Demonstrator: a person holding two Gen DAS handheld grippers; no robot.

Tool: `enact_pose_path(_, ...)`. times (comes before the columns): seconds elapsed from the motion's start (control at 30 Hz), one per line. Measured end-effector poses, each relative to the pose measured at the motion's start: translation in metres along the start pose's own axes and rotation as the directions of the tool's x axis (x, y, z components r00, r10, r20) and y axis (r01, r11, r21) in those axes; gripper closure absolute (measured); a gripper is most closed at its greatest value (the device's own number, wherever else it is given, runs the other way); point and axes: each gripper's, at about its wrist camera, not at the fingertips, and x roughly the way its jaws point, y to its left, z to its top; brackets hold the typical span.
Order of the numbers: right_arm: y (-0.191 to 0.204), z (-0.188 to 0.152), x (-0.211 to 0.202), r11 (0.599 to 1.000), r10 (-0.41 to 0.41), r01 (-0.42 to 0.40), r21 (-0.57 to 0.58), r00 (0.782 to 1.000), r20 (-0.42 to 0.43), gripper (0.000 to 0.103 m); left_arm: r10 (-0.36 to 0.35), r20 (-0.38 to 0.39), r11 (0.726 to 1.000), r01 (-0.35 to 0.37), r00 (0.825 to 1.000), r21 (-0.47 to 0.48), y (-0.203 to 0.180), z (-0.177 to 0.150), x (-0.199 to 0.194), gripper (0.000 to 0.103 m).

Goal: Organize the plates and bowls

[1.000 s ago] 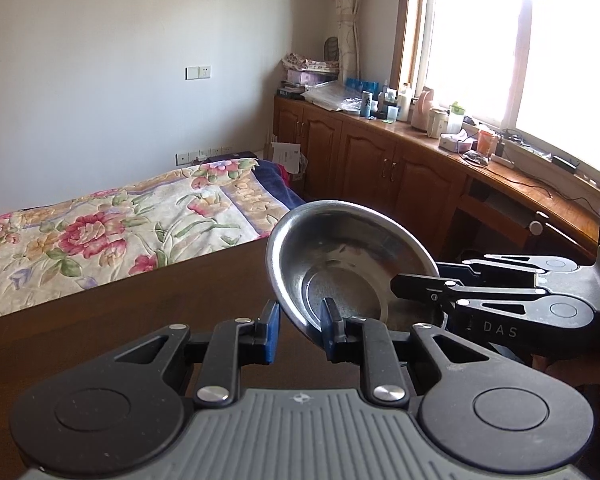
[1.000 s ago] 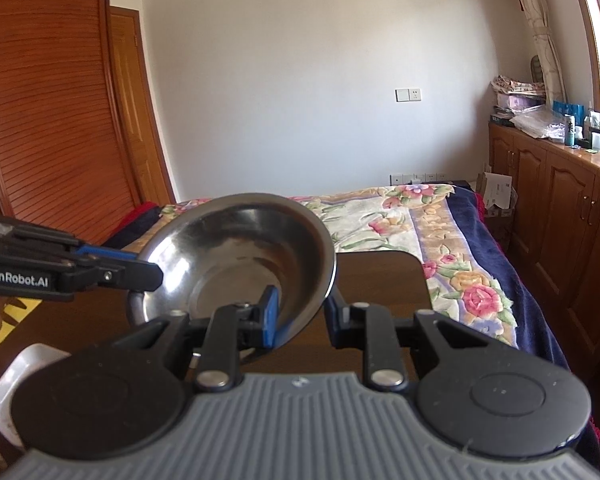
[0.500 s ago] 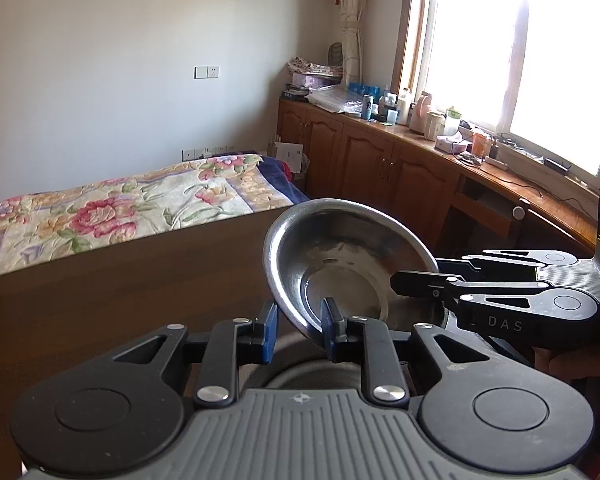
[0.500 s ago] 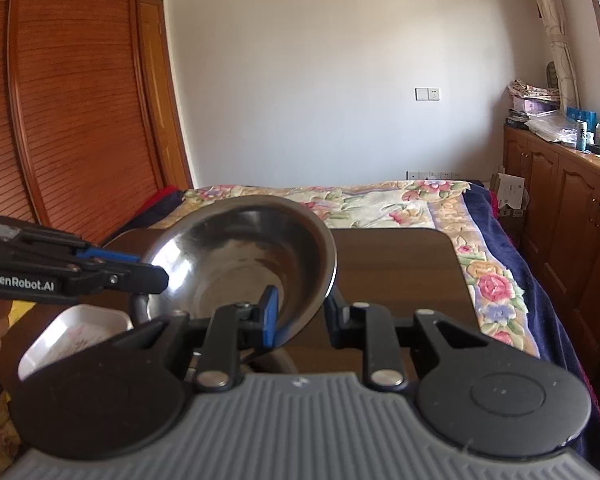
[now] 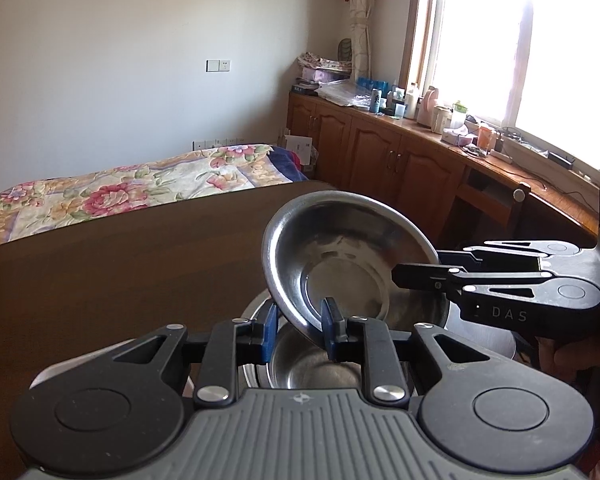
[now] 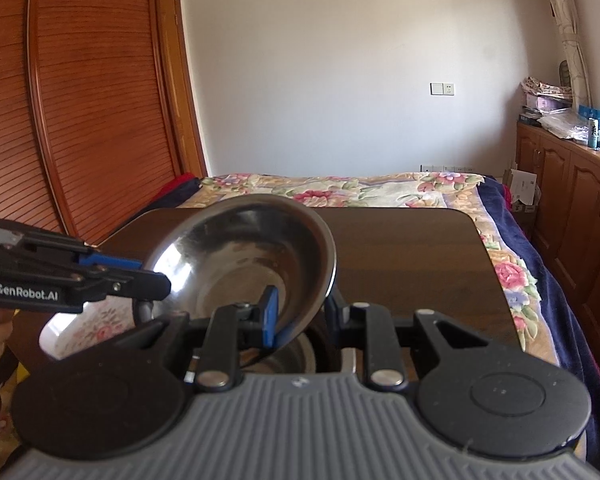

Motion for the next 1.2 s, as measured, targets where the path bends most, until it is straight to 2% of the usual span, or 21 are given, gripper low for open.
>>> enact_pose_path(0.43,0.013,-0.016,-0.003,1.0,0.004,-0.005,-0.011,1.0,-0.016,0.076,0.003,-0.009,1.0,-0.003,1.0,0.002,0.003,-0.016,-0.001,0.078)
enact_pose_path(0.77,0.023,-0.026,-0.003,0.998,-0.018,0.015,-0.061,0.999,-0.049,0.076,0.0,-0.036,1.0,-0.001,0.999,-0.015,0.004,-0.031,0.009,0.077)
enact_pose_path(1.2,0.027,-0.029,0.0,0.993,-0.047,0.04,-0.112,0.997,-0.063,0.075,0.018,-0.046,1.0,-0.017,0.999,0.009,-0.003,-0.038,0.014,0.076)
